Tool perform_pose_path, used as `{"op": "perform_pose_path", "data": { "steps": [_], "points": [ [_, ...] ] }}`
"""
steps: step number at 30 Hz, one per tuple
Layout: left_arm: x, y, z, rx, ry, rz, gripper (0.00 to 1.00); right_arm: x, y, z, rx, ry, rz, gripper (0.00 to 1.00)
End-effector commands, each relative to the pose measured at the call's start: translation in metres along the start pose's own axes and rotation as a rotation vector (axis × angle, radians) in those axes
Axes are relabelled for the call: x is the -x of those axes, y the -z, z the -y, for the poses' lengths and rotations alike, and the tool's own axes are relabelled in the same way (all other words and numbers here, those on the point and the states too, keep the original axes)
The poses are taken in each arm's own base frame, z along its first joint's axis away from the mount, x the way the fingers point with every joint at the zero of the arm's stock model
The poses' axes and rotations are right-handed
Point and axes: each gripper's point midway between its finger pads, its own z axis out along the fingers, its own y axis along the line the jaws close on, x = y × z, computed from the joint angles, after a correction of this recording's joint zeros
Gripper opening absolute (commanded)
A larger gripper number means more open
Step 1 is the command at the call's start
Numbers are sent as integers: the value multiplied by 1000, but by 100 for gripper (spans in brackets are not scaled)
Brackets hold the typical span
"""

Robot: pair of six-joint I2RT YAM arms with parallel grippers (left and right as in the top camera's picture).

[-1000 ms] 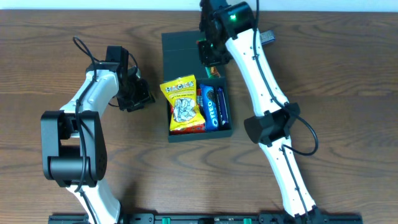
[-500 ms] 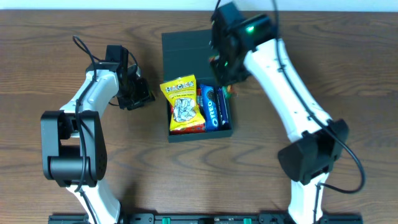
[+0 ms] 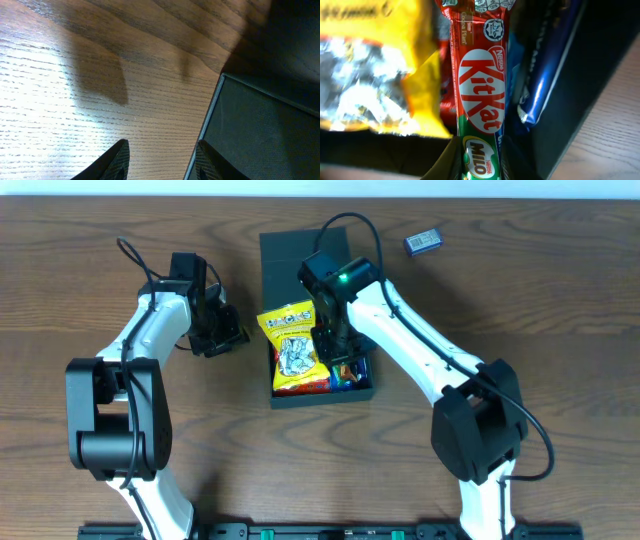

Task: Pack container
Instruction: 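Carry the KitKat bar into the box, release it, withdraw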

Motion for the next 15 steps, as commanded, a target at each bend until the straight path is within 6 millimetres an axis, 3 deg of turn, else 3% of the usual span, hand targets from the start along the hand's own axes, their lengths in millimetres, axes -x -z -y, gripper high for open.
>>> {"op": "perform_pose_path", "data": {
  "steps": [1, 8, 15],
  "points": [
    [2, 5, 1, -1, -5, 13, 44, 8, 2, 12, -69, -123, 54, 2],
    [1, 5, 0, 0, -22, 10, 44, 25, -2, 21, -127, -153, 142, 2],
    [2, 5, 0, 0, -23, 11, 44, 20, -21, 27, -134, -180, 129, 1]
  ]
}}
